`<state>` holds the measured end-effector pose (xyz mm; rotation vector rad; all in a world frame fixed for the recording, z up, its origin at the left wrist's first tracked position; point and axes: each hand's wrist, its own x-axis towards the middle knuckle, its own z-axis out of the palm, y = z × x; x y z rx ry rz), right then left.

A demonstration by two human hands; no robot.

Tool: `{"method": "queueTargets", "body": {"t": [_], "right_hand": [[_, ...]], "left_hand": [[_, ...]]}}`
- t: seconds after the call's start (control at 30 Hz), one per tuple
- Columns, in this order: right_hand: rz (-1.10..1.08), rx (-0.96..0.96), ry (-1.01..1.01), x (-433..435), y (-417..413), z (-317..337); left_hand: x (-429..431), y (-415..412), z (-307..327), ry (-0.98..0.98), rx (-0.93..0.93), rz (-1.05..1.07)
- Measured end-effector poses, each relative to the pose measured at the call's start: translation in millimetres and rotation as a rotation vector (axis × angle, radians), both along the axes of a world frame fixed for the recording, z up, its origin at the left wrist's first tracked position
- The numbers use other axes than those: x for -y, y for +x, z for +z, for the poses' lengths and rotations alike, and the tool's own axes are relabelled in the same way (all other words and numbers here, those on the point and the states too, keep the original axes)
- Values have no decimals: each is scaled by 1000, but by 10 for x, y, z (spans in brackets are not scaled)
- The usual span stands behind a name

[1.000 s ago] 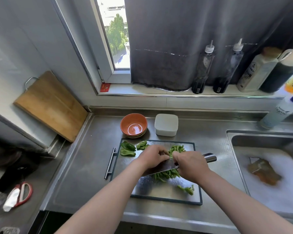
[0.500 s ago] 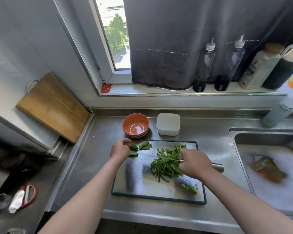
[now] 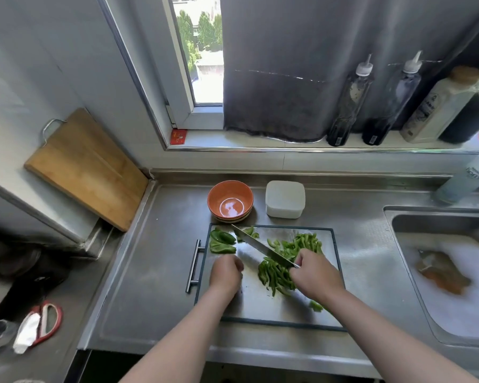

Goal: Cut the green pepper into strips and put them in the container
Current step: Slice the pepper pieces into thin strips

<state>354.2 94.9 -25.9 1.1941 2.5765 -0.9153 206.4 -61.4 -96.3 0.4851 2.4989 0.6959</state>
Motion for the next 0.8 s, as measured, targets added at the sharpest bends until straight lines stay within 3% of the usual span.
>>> {"method": "queueTargets", "body": {"t": [0.1,0.37,0.53,0.67,0.8], "right_hand": [[-68,-2,-6,71,-29,-16],[-297,-81,-55,194,-184,-4],[-358,-72,-58,256,-245,-4],[-349,-83,-63,282,-226,0],[-343,-87,-71,286,-178,-4]], "left_hand": [[-86,-118,31,-10,-23,-75],[-213,-611,56,101,-388,-285],[-436,-706,-51,-22,-523,-535],[-523,-687,-131,-22,-606,-562],[-350,-596,-127,151,-558,-509]]}}
